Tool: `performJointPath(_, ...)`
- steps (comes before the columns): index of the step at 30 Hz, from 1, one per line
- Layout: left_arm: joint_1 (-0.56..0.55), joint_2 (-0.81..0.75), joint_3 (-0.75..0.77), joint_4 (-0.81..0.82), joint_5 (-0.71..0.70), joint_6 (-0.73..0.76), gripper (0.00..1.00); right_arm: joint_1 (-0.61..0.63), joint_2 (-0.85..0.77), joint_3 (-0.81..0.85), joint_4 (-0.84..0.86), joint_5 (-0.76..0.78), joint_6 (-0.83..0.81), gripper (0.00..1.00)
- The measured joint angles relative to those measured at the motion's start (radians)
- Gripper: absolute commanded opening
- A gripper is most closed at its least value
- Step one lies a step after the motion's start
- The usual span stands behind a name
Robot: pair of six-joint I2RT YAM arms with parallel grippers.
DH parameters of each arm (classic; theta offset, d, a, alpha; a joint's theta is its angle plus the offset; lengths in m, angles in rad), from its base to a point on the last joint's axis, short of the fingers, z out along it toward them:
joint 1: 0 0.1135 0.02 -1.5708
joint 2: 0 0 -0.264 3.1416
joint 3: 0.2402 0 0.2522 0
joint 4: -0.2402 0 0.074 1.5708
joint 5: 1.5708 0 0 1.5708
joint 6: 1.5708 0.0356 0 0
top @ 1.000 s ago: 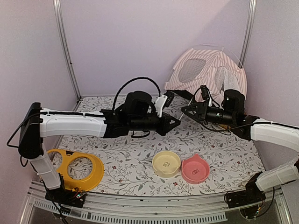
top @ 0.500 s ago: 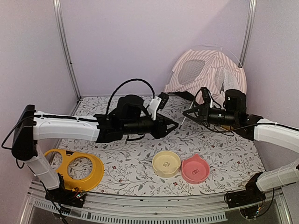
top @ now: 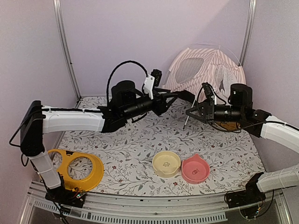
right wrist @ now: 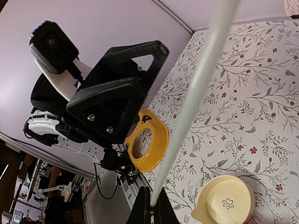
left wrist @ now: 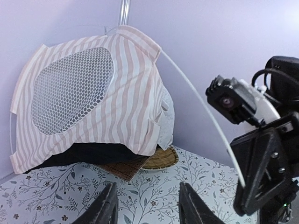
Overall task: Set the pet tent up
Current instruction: Pass from the left arm to the right, then pick up the tent fabric from the tent.
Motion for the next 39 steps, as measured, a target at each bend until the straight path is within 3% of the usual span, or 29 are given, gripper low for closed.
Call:
performJointPath(5,0.0,0.19,0.132,0.066,0.029,0.042,0.44,0.0,-0.038,0.024,-0.052,-0.031,-0.016,0.0)
performJointPath(10,-0.005,0.325,0.248,0.119,0.046,0.082,0.53,0.0,-0.062,0.035,-0.1,-0.059,-0.024,0.0)
performJointPath(17,-0.045,0.384,0.341,0.166,0.03,0.159,0.63,0.0,-0.067,0.067,-0.147,-0.102,-0.037,0.0)
performJointPath(29,-0.089,0.509,0.538,0.187,-0.109,0.201,0.62,0.0,-0.068,0.082,-0.183,-0.119,-0.045,0.0)
performJointPath(39,-0.091,0.572,0.561,0.175,-0.18,0.198,0.65,0.0,-0.069,0.107,-0.216,-0.119,-0.052,0.0)
